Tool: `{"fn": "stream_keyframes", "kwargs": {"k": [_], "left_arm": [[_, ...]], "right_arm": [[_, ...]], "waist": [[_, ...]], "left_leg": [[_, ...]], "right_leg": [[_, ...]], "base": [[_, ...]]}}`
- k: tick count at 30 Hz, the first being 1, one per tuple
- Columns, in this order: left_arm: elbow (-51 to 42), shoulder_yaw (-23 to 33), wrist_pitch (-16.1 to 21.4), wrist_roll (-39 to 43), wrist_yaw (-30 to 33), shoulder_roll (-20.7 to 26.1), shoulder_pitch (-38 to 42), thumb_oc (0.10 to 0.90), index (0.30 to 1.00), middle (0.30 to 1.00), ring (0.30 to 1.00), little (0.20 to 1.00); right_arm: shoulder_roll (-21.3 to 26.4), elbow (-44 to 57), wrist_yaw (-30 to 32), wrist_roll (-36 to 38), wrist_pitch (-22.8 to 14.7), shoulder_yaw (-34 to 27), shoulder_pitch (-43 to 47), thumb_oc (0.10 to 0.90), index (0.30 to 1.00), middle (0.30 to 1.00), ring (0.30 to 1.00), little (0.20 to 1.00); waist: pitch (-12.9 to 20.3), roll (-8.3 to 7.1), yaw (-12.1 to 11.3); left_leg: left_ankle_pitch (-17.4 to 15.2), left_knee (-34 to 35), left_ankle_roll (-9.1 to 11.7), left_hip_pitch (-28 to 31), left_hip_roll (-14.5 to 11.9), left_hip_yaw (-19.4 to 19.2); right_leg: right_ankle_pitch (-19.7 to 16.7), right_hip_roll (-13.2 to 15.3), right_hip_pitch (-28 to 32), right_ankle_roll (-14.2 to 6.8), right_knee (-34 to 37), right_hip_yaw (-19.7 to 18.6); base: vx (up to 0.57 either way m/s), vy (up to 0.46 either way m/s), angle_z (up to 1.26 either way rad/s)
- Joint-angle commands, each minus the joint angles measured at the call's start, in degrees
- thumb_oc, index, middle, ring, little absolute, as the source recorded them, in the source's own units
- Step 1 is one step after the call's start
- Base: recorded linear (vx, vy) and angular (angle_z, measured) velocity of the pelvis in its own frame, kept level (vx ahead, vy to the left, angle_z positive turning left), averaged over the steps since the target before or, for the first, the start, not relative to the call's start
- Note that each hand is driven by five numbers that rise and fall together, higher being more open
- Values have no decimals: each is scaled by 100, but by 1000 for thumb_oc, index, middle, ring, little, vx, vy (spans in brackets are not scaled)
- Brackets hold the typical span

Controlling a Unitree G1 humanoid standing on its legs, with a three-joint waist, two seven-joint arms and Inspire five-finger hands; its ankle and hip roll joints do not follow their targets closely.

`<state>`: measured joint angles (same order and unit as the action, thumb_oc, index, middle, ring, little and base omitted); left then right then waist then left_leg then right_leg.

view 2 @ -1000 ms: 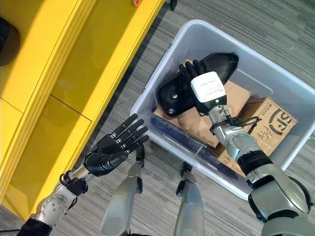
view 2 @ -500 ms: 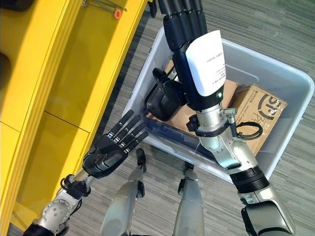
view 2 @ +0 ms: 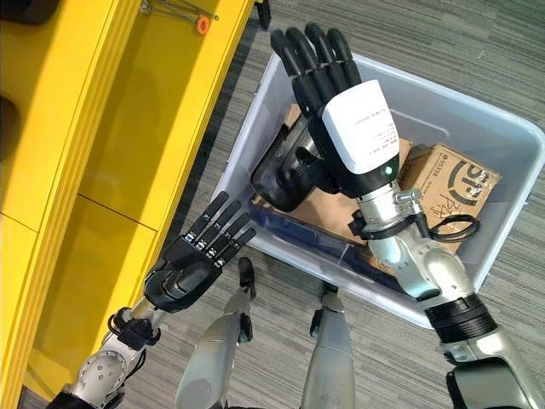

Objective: Move parts from the plastic box to the shelf.

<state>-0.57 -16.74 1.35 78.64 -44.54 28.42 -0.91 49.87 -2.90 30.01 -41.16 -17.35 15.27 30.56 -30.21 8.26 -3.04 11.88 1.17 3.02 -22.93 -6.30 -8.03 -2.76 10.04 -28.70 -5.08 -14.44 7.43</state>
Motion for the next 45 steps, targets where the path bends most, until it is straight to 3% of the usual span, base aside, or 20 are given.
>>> {"fn": "stream_keyframes", "kwargs": {"k": [1, 4, 9, 16, 24, 32, 34, 35, 39, 45], "left_arm": [[-737, 14, 95, 238, -511, 228, -82, 900, 1000, 1000, 1000, 1000], [-869, 15, 2, 146, -485, 437, -83, 900, 1000, 1000, 1000, 1000], [-865, 15, 8, 112, -554, 506, -83, 900, 1000, 1000, 1000, 1000], [-988, 61, -15, 100, -433, 566, -115, 900, 1000, 1000, 1000, 1000], [-1019, 138, -65, 47, -468, 563, -139, 900, 1000, 1000, 1000, 1000], [-1050, 291, -36, -24, -477, 551, -270, 900, 1000, 1000, 1000, 1000], [-1029, 309, -51, -40, -479, 536, -254, 900, 1000, 1000, 1000, 1000], [-1063, 350, -147, -59, -476, 540, -277, 900, 1000, 1000, 1000, 1000], [-1018, 410, -302, -128, -672, 443, -355, 900, 1000, 1000, 1000, 1000], [-996, 389, -289, -53, -663, 417, -281, 900, 1000, 1000, 1000, 1000]], "right_arm": [[568, 427, 398, -383, -299, -36, 762, 900, 1000, 1000, 1000, 1000], [1106, -50, 283, -478, -348, 519, 1493, 900, 1000, 1000, 1000, 1000], [1319, -418, 199, -562, -406, 1108, 2052, 900, 1000, 1000, 1000, 1000], [1215, -592, 51, -657, -568, 1285, 2163, 900, 1000, 1000, 1000, 1000], [936, -951, 38, -707, -465, 1525, 2098, 900, 1000, 1000, 1000, 1000], [689, -1369, 457, -266, 52, 1279, 1506, 900, 1000, 1000, 1000, 1000], [597, -1607, 774, -306, 240, 1238, 1485, 900, 1000, 1000, 1000, 1000], [485, -1809, 1256, -164, 408, 1039, 1331, 900, 1000, 1000, 1000, 1000], [220, -1839, 1861, -179, 566, 461, 949, 900, 1000, 1000, 1000, 1000], [178, -1866, 1519, -352, 464, 395, 973, 900, 1000, 1000, 1000, 1000]], "waist": [[42, -8, 89], [42, -138, -50], [42, -164, -160], [42, -122, -251], [42, -119, -408], [42, -257, -480], [42, -261, -511], [42, -273, -526], [42, -243, -496], [42, -134, -456]], "left_leg": [[-413, -275, 200, -115, -258, 282], [-397, -327, 218, -230, -321, 406], [-330, -332, 217, -362, -363, 470], [-286, -435, 233, -668, -383, 565], [-202, -512, 244, -1139, -453, 630], [-382, -916, 262, -1498, -487, 768], [-435, -1072, 247, -1598, -496, 796], [-496, -1229, 244, -1665, -501, 836], [-609, -1416, 223, -1671, -465, 836], [-728, -1633, 195, -1775, -399, 787]], "right_leg": [[751, 15, 179, -5, -567, 309], [797, -48, 161, 6, -611, 440], [816, -101, 38, 26, -702, 486], [897, -114, -269, 61, -967, 497], [1030, -148, -793, 103, -1411, 554], [1503, -58, -1196, 167, -2323, 565], [1596, -51, -1286, 207, -2544, 584], [1684, -50, -1320, 248, -2706, 621], [1776, -52, -1321, 270, -2859, 591], [1792, 43, -1475, 269, -2976, 502]], "base": [[-44, -197, 18], [-58, -204, 6], [-33, -80, 4], [-19, -37, 5], [-27, -55, 8], [11, -116, 12], [22, -123, 19], [32, -147, 15], [31, -55, 1], [12, 45, -7]]}}
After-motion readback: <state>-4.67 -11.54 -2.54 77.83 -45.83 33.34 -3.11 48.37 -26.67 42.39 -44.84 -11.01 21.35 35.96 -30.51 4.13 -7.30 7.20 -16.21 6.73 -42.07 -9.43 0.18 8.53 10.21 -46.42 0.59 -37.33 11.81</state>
